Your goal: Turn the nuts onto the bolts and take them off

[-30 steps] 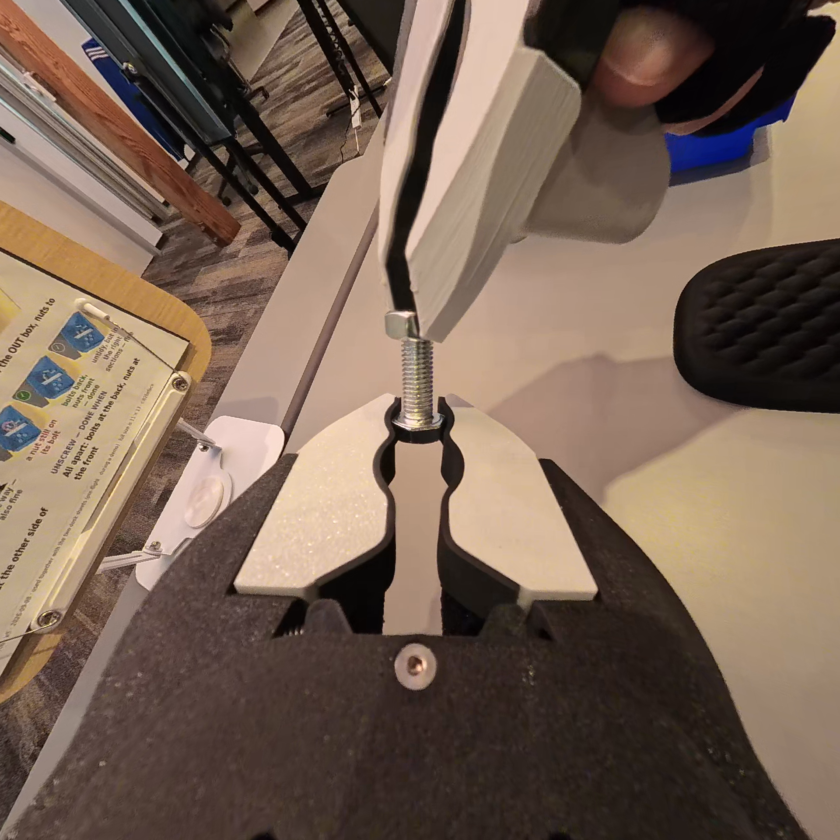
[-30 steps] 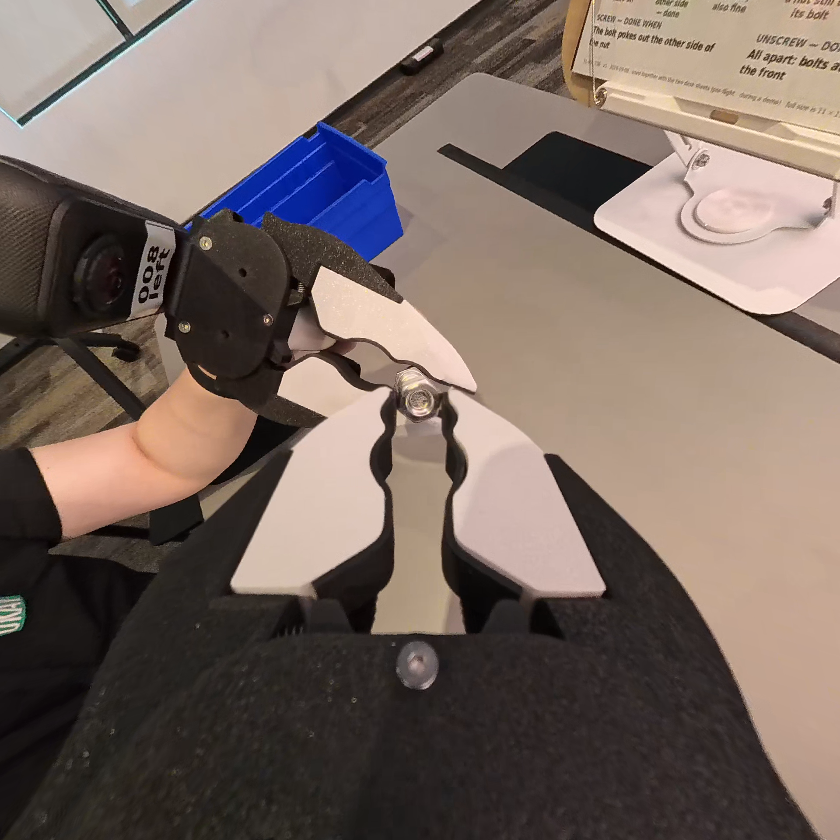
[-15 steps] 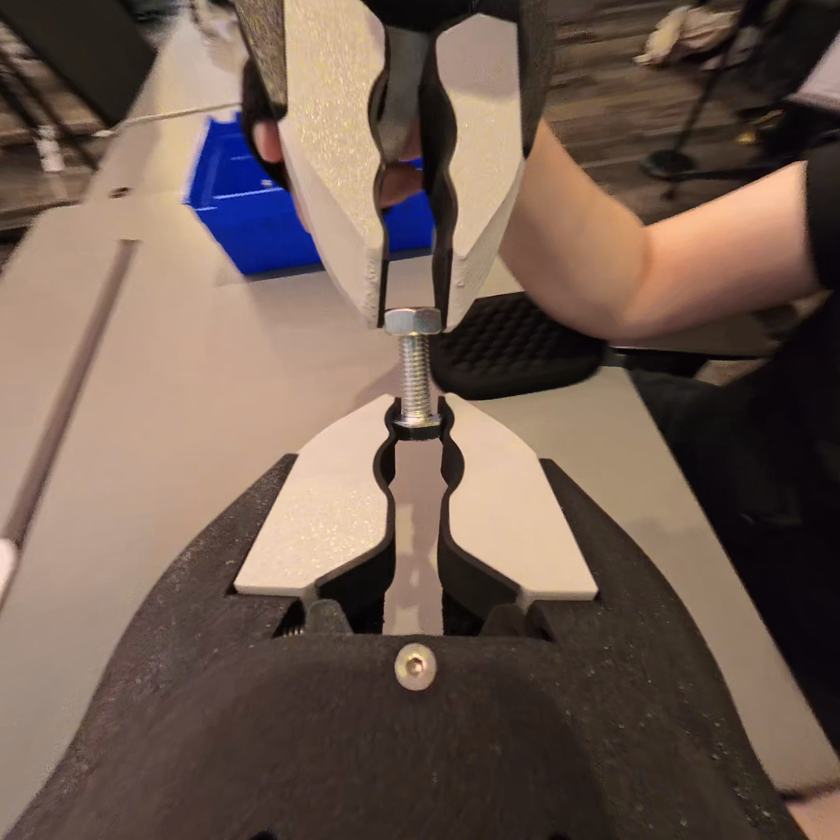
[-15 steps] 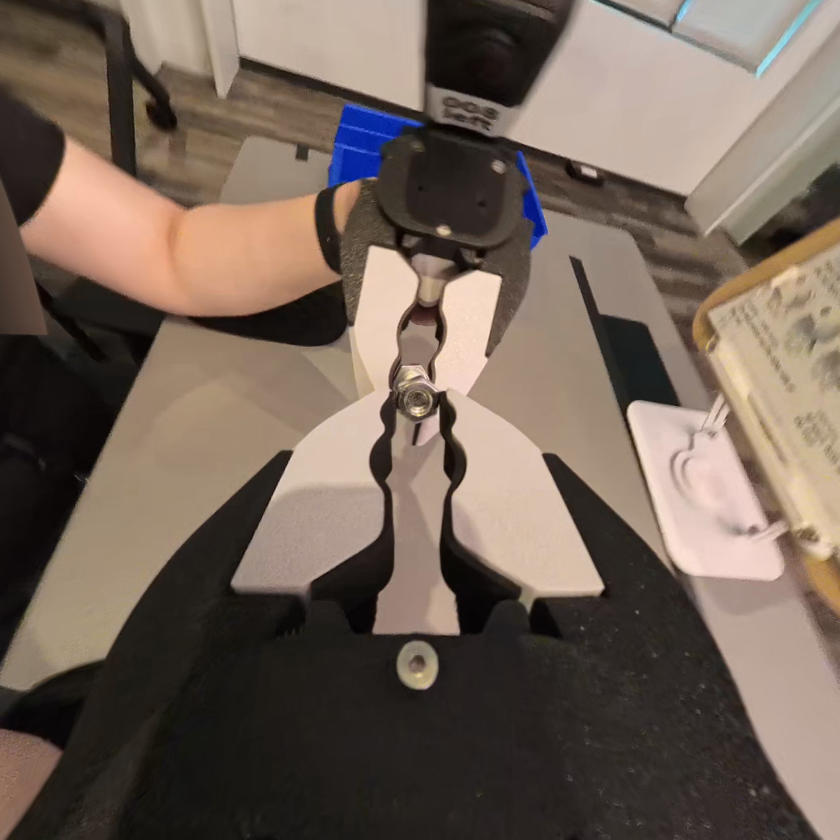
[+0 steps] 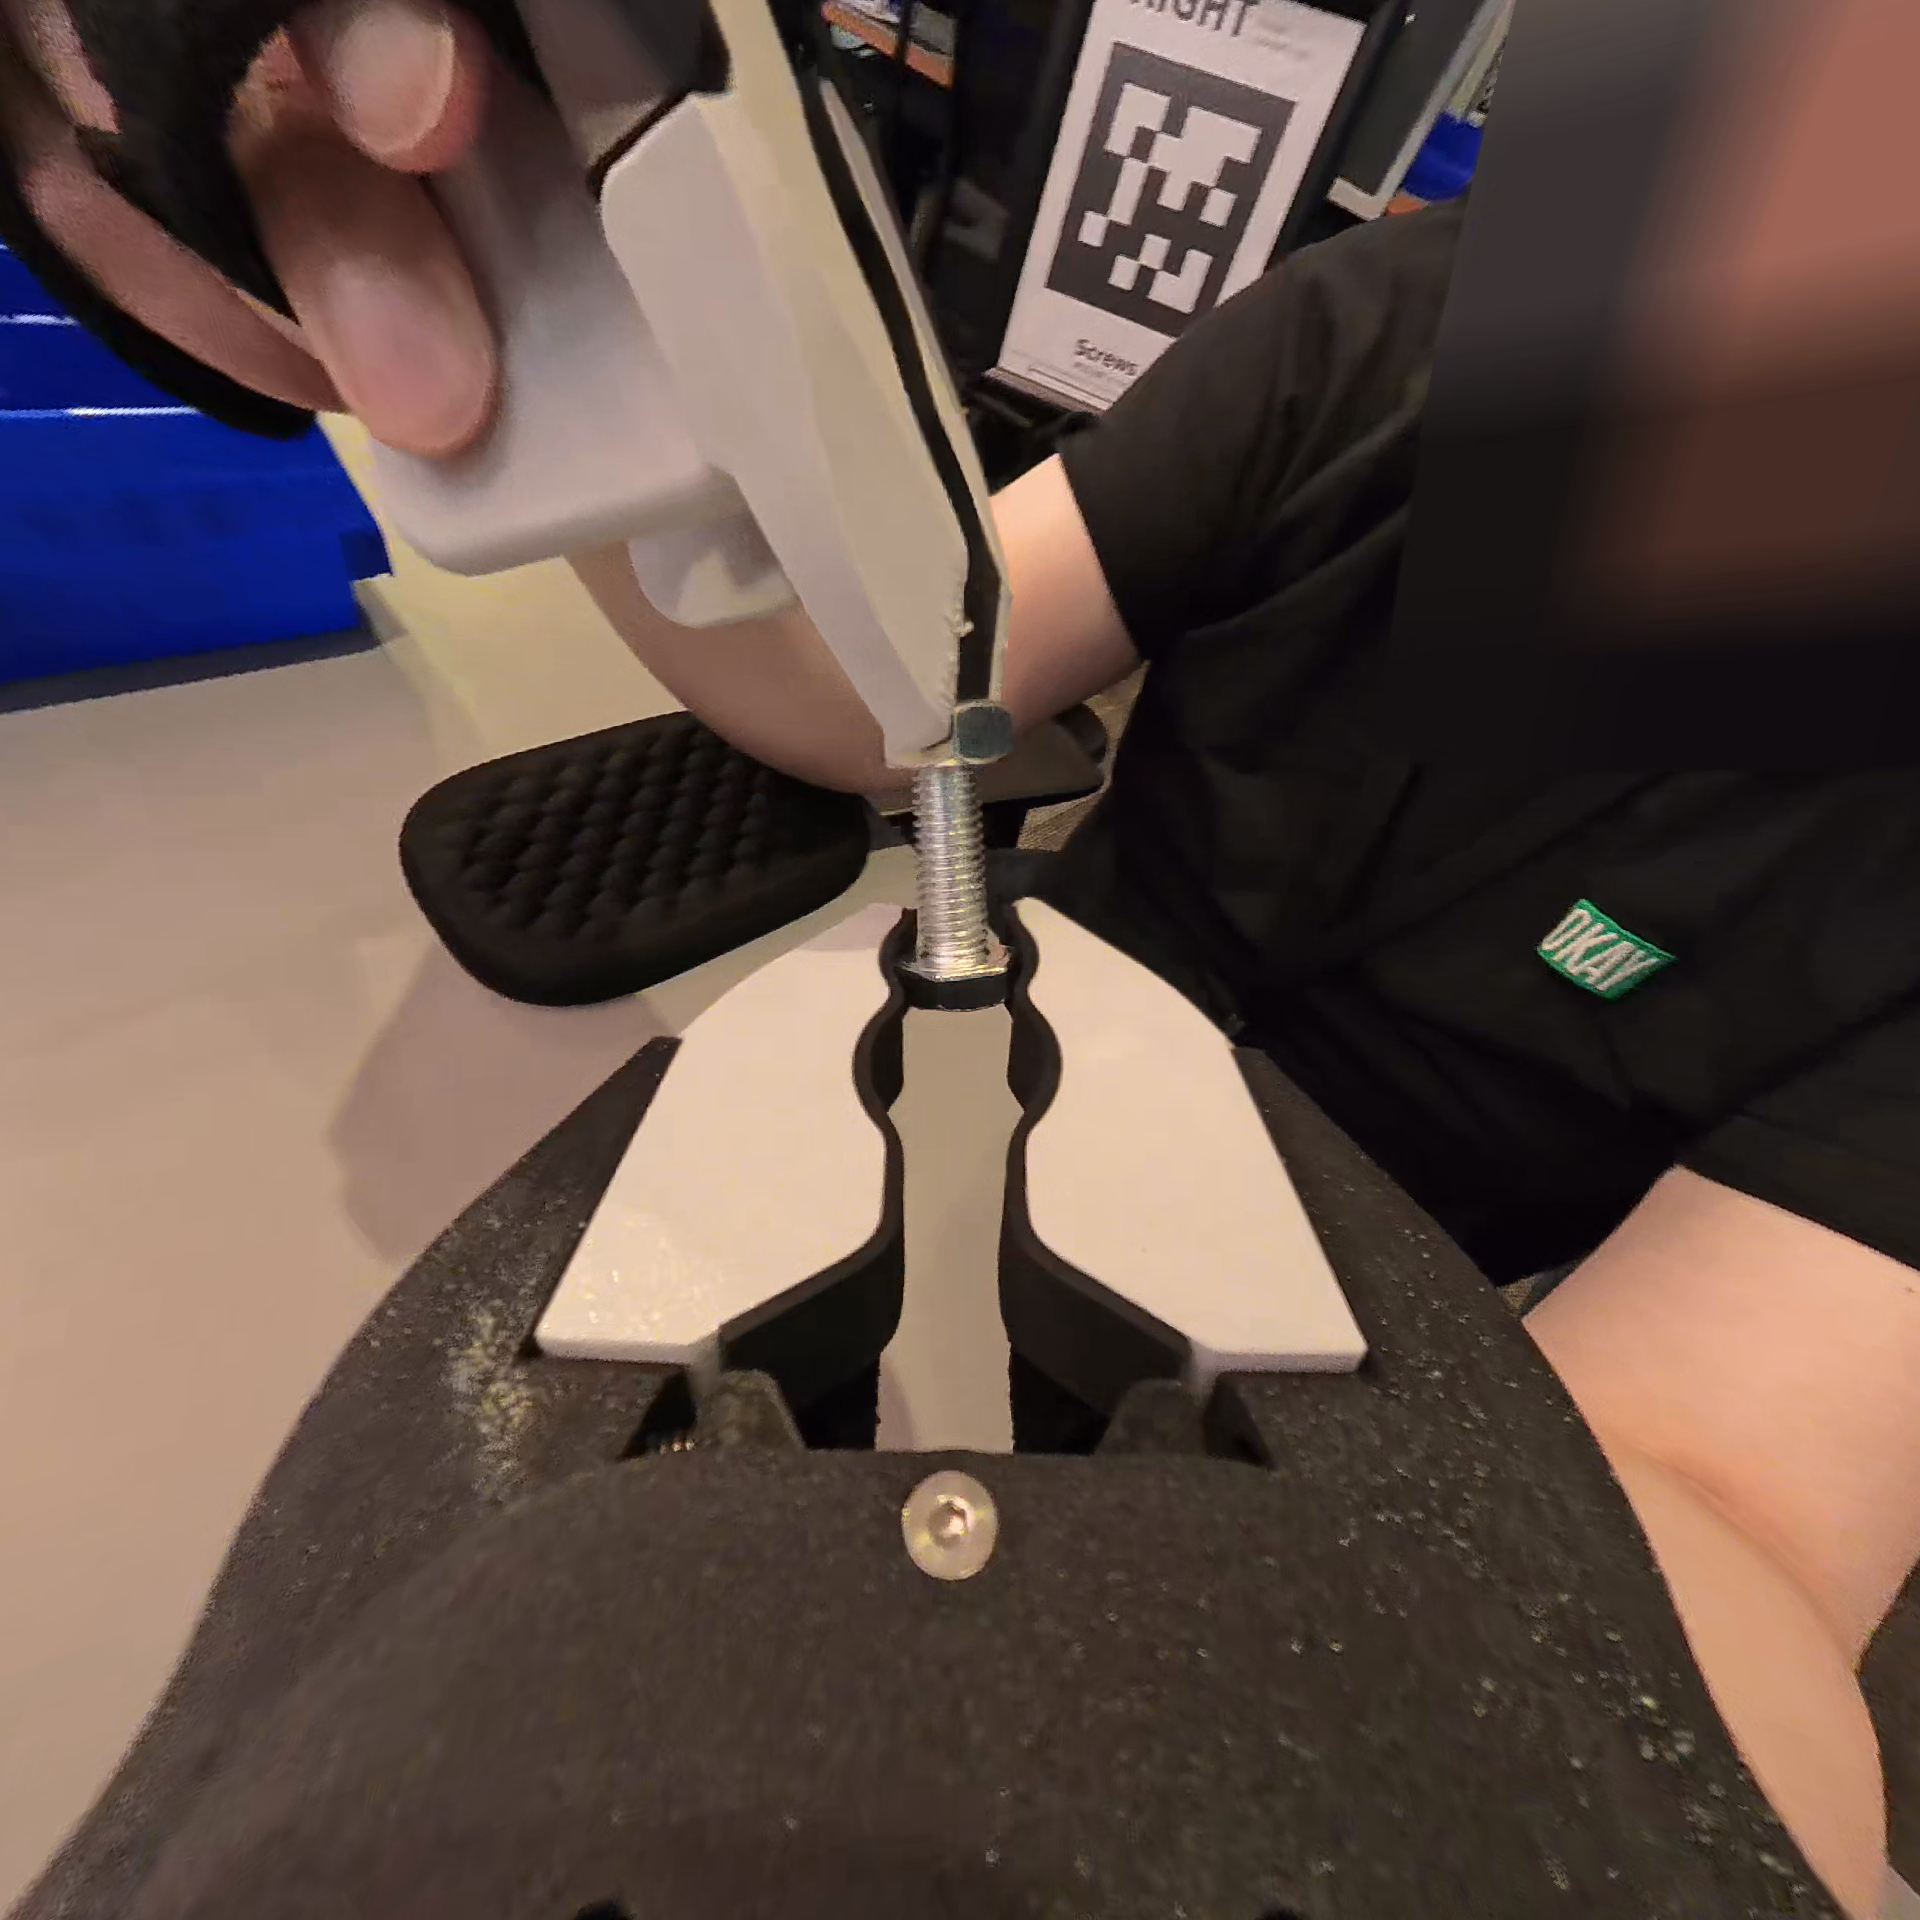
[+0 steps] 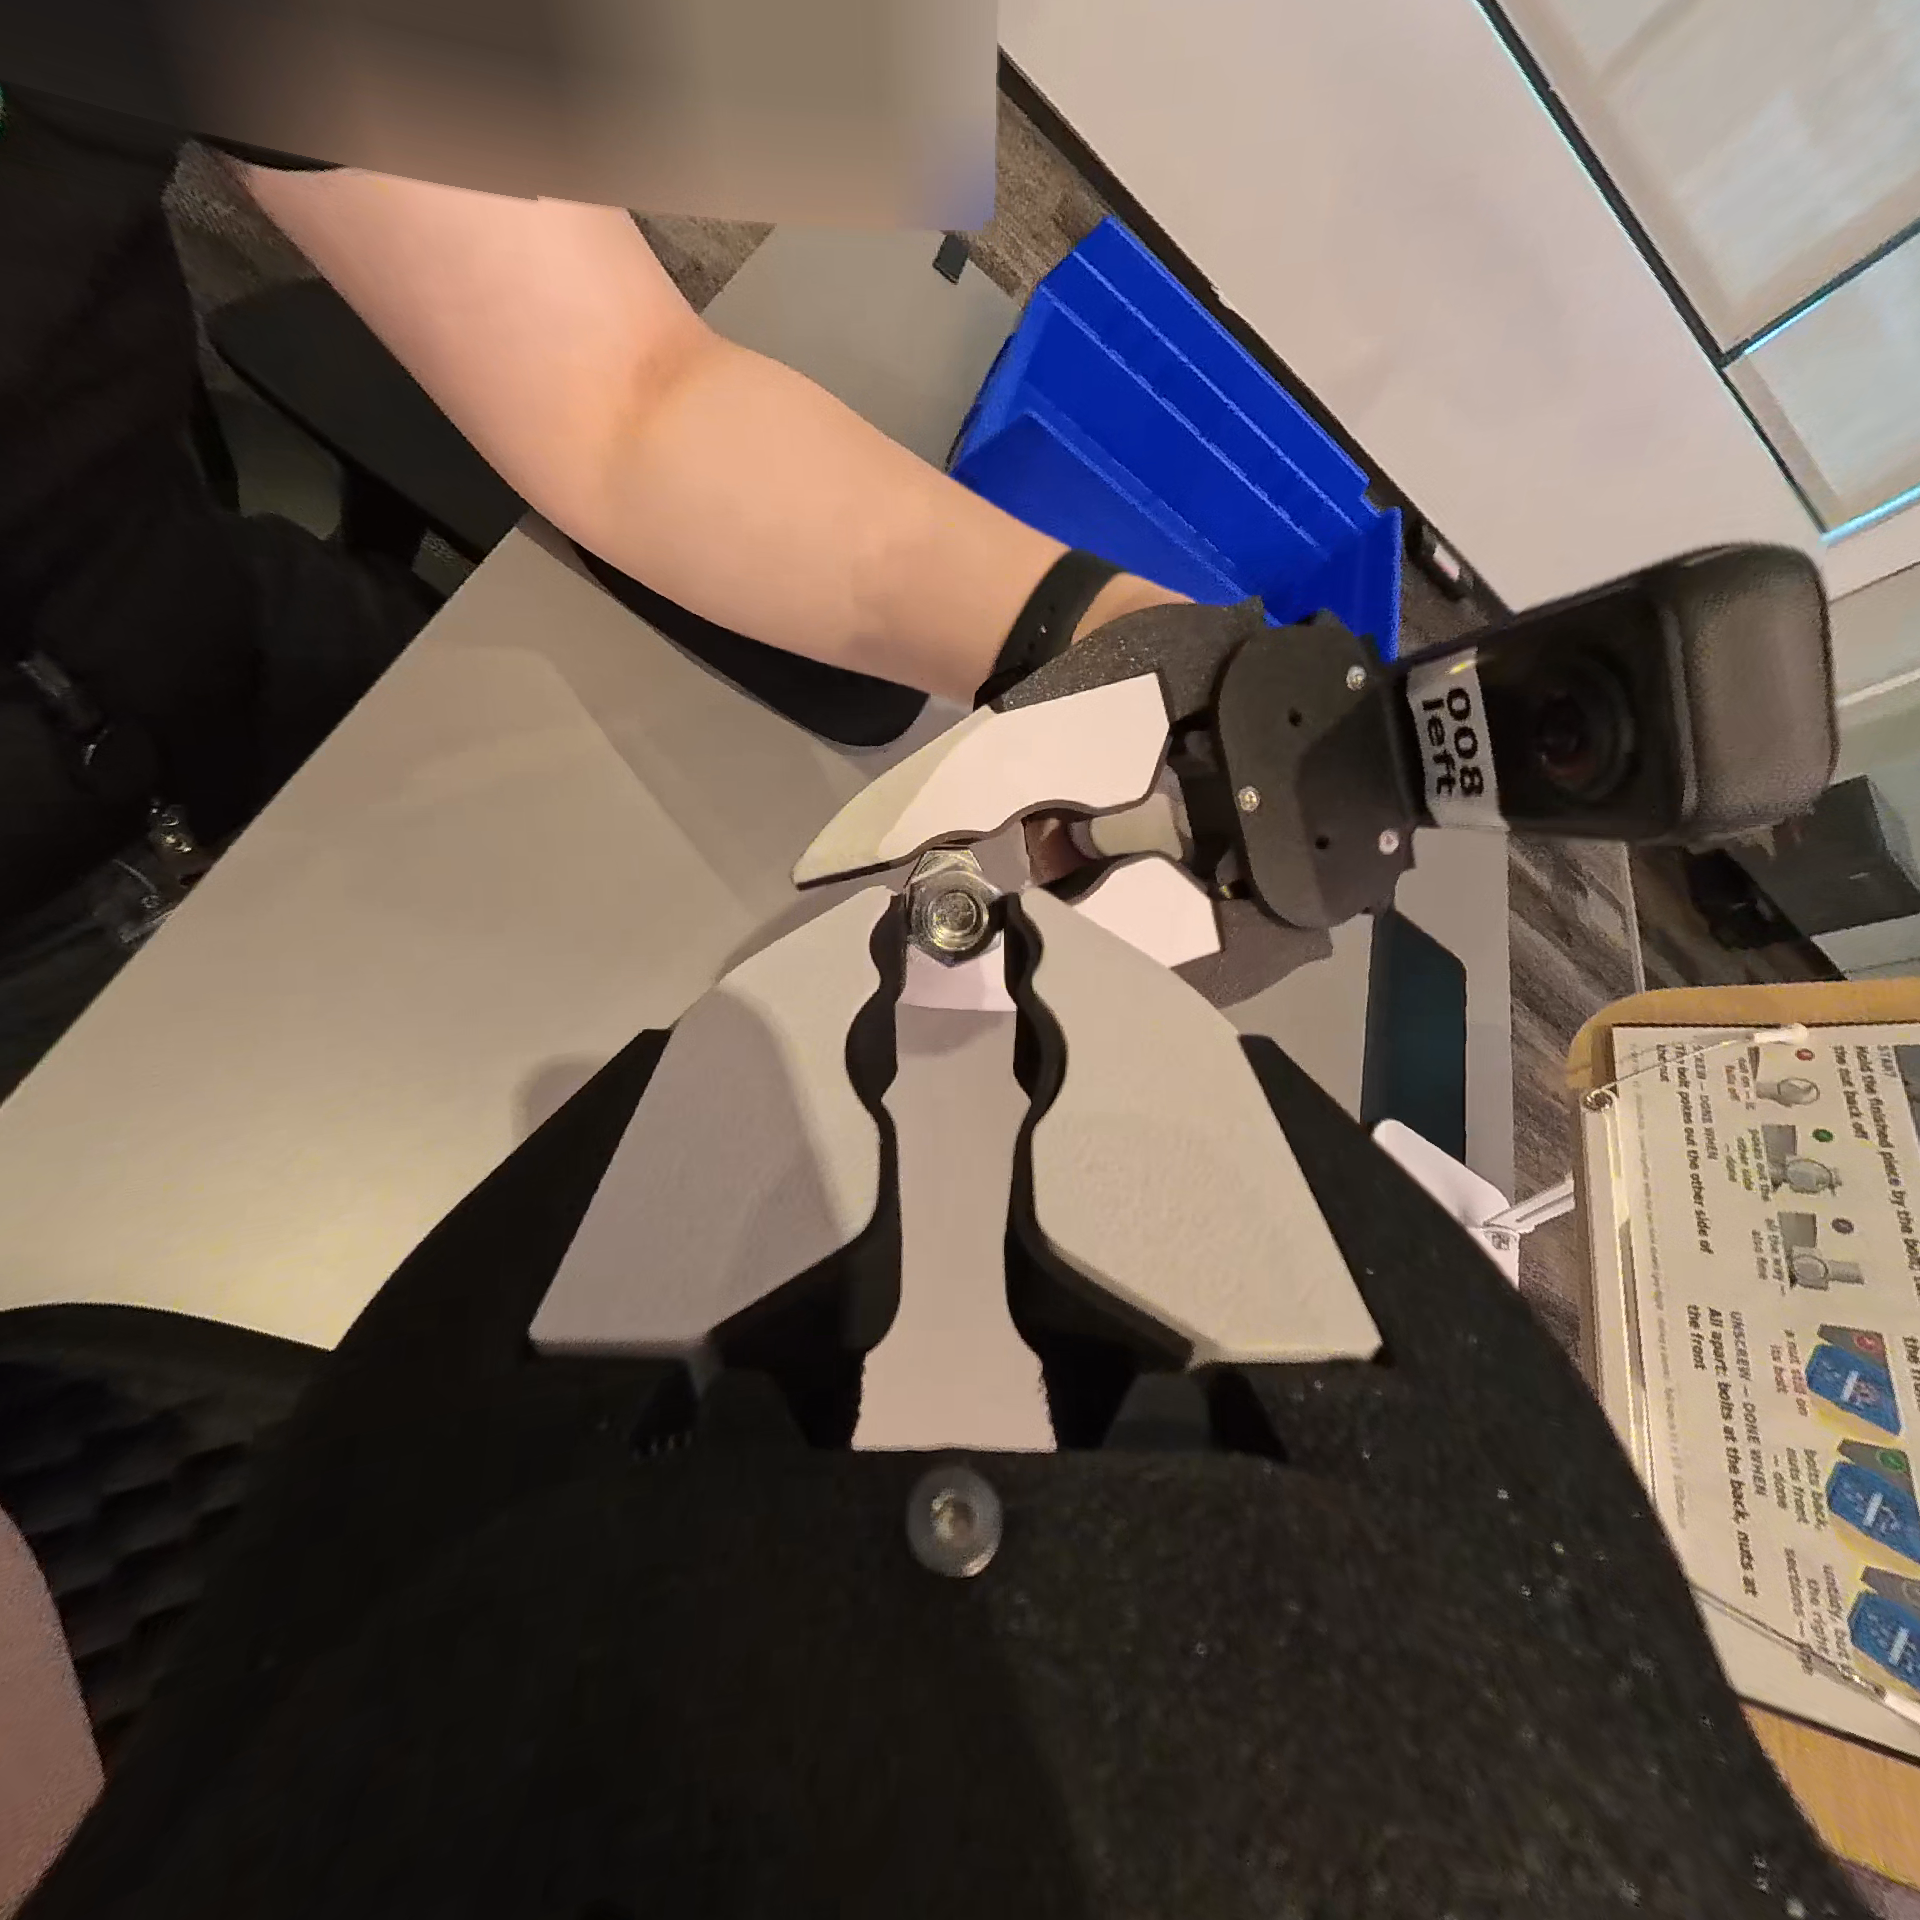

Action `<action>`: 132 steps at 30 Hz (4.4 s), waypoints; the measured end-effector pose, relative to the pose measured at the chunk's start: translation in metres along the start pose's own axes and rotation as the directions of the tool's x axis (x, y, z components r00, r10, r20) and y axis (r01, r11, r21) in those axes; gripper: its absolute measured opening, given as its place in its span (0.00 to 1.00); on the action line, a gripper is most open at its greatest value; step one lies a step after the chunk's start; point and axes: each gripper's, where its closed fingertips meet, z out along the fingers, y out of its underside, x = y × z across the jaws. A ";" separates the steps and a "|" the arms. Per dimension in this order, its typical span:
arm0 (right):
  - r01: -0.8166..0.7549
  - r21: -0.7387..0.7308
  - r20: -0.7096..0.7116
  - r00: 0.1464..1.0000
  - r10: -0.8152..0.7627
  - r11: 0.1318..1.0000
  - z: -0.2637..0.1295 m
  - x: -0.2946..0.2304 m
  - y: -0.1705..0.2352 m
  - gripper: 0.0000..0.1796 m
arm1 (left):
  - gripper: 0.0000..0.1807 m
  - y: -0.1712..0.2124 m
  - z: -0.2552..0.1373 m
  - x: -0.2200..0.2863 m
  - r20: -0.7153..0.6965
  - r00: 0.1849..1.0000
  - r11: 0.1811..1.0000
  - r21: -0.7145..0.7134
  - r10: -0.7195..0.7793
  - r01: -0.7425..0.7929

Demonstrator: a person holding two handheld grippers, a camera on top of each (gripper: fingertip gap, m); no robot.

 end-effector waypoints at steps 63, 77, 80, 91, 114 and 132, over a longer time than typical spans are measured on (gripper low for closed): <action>-0.234 0.057 -0.200 0.950 0.241 0.970 -0.025 0.041 0.017 0.20 | 0.08 -0.025 -0.026 -0.025 0.090 0.995 0.972 0.234 -0.036 0.014; -0.795 0.410 -0.163 0.418 0.894 0.446 -0.066 0.099 0.048 0.19 | 0.08 -0.038 -0.079 -0.119 0.811 0.585 0.959 0.179 -0.018 -0.220; -0.819 0.397 -0.203 0.362 0.910 0.414 -0.063 0.101 0.058 0.18 | 0.08 -0.041 -0.089 -0.126 0.884 0.468 0.957 0.137 -0.001 -0.256; -0.882 0.361 -0.163 0.262 0.951 0.304 -0.040 0.104 0.070 0.19 | 0.08 -0.037 -0.086 -0.133 0.931 0.352 0.966 -0.006 0.100 -0.258; -0.908 0.224 -0.271 0.290 0.918 0.353 -0.033 0.092 0.085 0.10 | 0.08 -0.026 -0.081 -0.141 0.939 0.283 0.972 -0.149 0.198 -0.183; -0.860 0.152 -0.460 0.374 0.805 0.487 -0.031 0.096 0.084 0.10 | 0.09 -0.025 -0.087 -0.146 0.961 0.203 0.978 -0.162 0.187 -0.134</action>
